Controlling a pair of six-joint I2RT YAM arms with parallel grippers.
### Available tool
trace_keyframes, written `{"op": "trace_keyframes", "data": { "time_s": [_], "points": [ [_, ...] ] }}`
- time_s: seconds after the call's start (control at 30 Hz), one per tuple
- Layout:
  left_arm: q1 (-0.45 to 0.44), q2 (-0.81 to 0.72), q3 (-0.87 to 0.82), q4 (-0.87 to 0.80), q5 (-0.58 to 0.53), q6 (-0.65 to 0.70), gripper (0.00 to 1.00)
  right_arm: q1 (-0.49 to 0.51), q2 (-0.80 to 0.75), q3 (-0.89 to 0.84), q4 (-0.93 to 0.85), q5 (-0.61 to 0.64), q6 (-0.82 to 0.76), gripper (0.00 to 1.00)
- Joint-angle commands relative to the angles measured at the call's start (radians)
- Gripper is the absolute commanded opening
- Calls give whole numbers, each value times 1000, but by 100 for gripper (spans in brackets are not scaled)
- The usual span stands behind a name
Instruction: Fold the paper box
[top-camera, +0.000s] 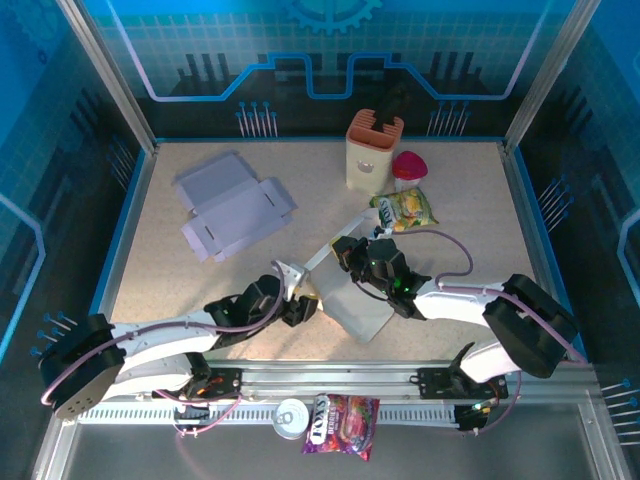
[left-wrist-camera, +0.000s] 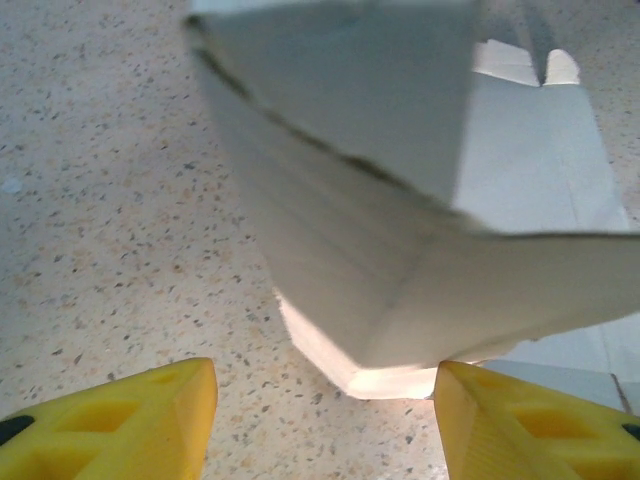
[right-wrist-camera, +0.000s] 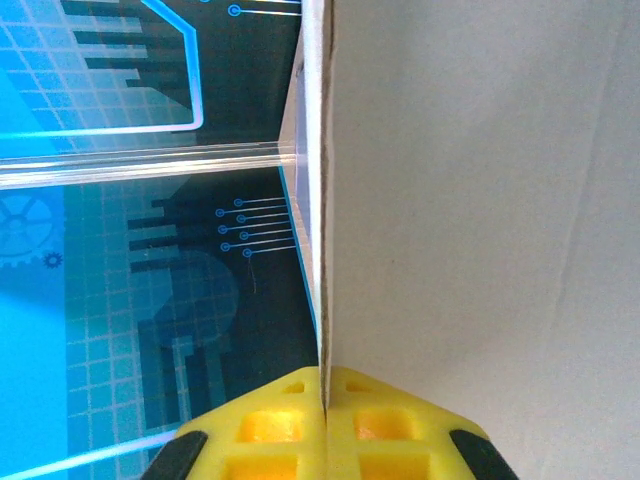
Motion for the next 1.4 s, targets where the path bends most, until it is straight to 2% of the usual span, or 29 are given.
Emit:
{"op": "trace_keyframes", "data": {
  "time_s": [0.0,0.23,0.43,0.77,1.03,1.23,1.37],
  "points": [
    [-15,-5,10,66,-21,17,61,-9,-16,-1,31,-10,-14,0],
    [-6,2,14,79,-57,62,63,-8,-27,-6,22,-17,-10,0],
    [-3,73,64,85,-46,82,60,-3,-13,-13,44,-21,5,0],
    [-3,93,66,113,-144,80,53,28,11,-32,74,18,5,0],
    [-3,133,47,159,-179,70,50,47,118,-81,249,51,3,0],
    [-3,143,34,174,-195,53,45,70,207,-131,491,110,-13,0],
    [-8,141,38,165,-215,36,39,72,187,-128,449,120,-20,0]
  ]
}}
